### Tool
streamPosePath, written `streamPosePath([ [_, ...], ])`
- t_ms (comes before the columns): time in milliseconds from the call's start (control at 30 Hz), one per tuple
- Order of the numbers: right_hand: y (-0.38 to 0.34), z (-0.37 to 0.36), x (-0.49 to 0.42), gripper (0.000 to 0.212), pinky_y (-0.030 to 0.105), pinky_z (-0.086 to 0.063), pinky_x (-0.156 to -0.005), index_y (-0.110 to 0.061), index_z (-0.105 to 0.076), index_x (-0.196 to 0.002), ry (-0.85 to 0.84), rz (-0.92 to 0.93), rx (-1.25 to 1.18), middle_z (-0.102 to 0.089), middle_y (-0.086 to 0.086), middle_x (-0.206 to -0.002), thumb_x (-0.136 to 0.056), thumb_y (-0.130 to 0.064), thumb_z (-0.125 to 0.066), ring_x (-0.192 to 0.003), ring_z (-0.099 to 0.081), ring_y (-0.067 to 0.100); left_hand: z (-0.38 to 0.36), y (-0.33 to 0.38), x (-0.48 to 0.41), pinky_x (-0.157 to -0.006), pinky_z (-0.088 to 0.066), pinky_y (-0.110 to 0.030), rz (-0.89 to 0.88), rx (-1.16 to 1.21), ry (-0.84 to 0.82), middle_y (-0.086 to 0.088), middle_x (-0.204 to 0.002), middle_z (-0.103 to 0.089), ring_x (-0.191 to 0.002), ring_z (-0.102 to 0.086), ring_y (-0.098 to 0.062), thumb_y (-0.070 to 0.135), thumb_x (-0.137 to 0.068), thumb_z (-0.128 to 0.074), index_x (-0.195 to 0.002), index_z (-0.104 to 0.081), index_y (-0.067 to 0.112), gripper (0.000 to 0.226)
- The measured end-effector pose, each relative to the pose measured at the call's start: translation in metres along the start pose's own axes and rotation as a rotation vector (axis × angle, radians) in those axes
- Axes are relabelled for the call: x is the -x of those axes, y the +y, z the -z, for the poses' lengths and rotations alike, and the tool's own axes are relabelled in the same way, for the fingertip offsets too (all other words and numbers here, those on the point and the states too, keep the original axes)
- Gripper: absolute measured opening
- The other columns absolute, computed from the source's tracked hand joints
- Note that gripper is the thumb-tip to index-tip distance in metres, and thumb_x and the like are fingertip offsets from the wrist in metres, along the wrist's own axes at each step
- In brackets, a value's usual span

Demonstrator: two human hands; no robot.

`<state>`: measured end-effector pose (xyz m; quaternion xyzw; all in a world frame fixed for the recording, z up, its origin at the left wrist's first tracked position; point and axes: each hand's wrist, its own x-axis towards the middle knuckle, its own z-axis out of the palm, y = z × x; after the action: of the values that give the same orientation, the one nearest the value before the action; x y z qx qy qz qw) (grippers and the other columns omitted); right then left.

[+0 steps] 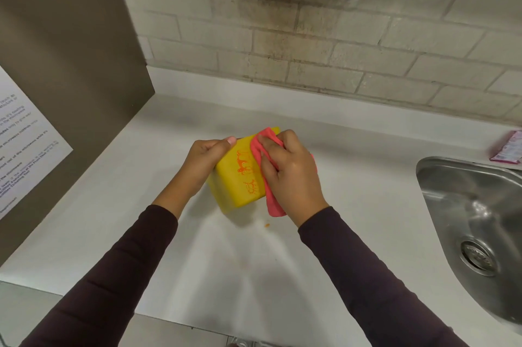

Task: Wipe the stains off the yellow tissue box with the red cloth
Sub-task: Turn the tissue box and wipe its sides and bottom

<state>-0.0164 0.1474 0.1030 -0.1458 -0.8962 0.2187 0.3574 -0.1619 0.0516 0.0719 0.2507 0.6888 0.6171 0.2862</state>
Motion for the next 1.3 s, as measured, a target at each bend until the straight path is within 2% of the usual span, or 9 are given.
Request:
streamPosePath([
  [233,0.007,0.011,0.026,0.027,0.044,-0.048,-0.063,-0.01,-0.066,-0.115,-0.112,0.084,0.053,-0.058,0.016,-0.09,-0.09,-0.015,-0.059,-0.072,-0.058,0.034,-0.002,0.005,0.001,-0.078,-0.048,-0.033,-0.046,0.038,-0.013,-0.015,-0.076,-0.065,-0.076,-0.061,-0.022,0.029,-0.092,-0.053,-0.079,-0.076,0.026,0.027],
  [400,0.016,0.013,0.02,0.025,0.037,-0.049,-0.063,-0.005,-0.067,-0.111,-0.015,-0.01,0.023,-0.054,0.016,-0.084,-0.087,-0.008,-0.062,-0.069,-0.056,0.027,0.0,0.006,0.003,-0.077,-0.046,-0.032,-0.039,0.006,-0.039,-0.015,-0.078,-0.063,-0.075,-0.06,-0.02,0.034,-0.089,-0.055,-0.081,-0.075,0.023,0.024],
  [500,0.006,0.002,0.006,0.024,0.029,-0.045,-0.064,-0.004,-0.067,-0.111,0.022,-0.041,-0.003,-0.053,0.014,-0.086,-0.087,-0.007,-0.061,-0.07,-0.055,0.024,-0.001,0.006,0.004,-0.073,-0.049,-0.024,-0.034,-0.001,-0.018,0.006,-0.063,-0.068,-0.066,-0.063,-0.007,0.032,-0.092,-0.051,-0.072,-0.075,0.031,0.032],
  [633,-0.005,-0.003,0.004,0.025,0.028,-0.045,-0.067,-0.003,-0.066,-0.113,-0.024,0.028,-0.008,-0.056,0.015,-0.09,-0.089,-0.009,-0.06,-0.074,-0.058,0.028,-0.002,0.003,0.007,-0.065,-0.05,-0.017,-0.036,0.009,0.002,0.01,-0.053,-0.064,-0.057,-0.061,-0.003,0.036,-0.093,-0.049,-0.058,-0.071,0.029,0.042],
  [767,-0.001,0.005,0.016,0.027,0.041,-0.049,-0.069,-0.009,-0.065,-0.117,-0.119,0.099,0.019,-0.059,0.015,-0.095,-0.091,-0.014,-0.057,-0.076,-0.059,0.035,0.0,0.005,0.005,-0.066,-0.051,-0.017,-0.043,0.034,-0.014,0.008,-0.063,-0.071,-0.066,-0.066,-0.005,0.034,-0.093,-0.05,-0.081,-0.075,0.028,0.029],
  [867,0.007,0.012,0.024,0.027,0.042,-0.049,-0.065,-0.009,-0.066,-0.115,-0.126,0.118,0.034,-0.059,0.015,-0.091,-0.089,-0.014,-0.059,-0.072,-0.058,0.033,0.0,0.004,0.006,-0.07,-0.053,-0.019,-0.072,0.013,-0.051,0.005,-0.069,-0.073,-0.071,-0.067,-0.007,0.033,-0.093,-0.05,-0.081,-0.076,0.034,0.028],
  [1067,0.006,0.005,0.011,0.026,0.024,-0.042,-0.068,-0.006,-0.067,-0.112,0.007,-0.016,-0.019,-0.055,0.011,-0.089,-0.089,-0.013,-0.057,-0.074,-0.056,0.022,-0.002,0.005,0.012,-0.077,-0.051,-0.026,-0.09,0.01,-0.088,-0.011,-0.082,-0.069,-0.078,-0.064,-0.015,0.045,-0.079,-0.054,-0.082,-0.076,0.037,0.024],
  [1200,-0.008,-0.003,0.004,0.026,0.02,-0.035,-0.067,-0.007,-0.064,-0.115,-0.026,0.003,-0.011,-0.054,0.01,-0.091,-0.09,-0.011,-0.056,-0.074,-0.055,0.02,-0.002,0.004,0.011,-0.069,-0.05,-0.02,-0.076,0.035,-0.049,0.005,-0.064,-0.069,-0.065,-0.063,-0.007,0.039,-0.086,-0.055,-0.072,-0.076,0.031,0.027],
  [1300,-0.013,0.0,0.009,0.027,0.021,-0.033,-0.067,-0.005,-0.065,-0.114,-0.079,0.097,0.013,-0.059,0.013,-0.09,-0.091,-0.014,-0.055,-0.074,-0.058,0.026,-0.001,0.006,0.009,-0.075,-0.052,-0.028,-0.067,0.032,-0.042,0.003,-0.07,-0.072,-0.071,-0.065,-0.011,0.035,-0.09,-0.055,-0.075,-0.077,0.03,0.027],
])
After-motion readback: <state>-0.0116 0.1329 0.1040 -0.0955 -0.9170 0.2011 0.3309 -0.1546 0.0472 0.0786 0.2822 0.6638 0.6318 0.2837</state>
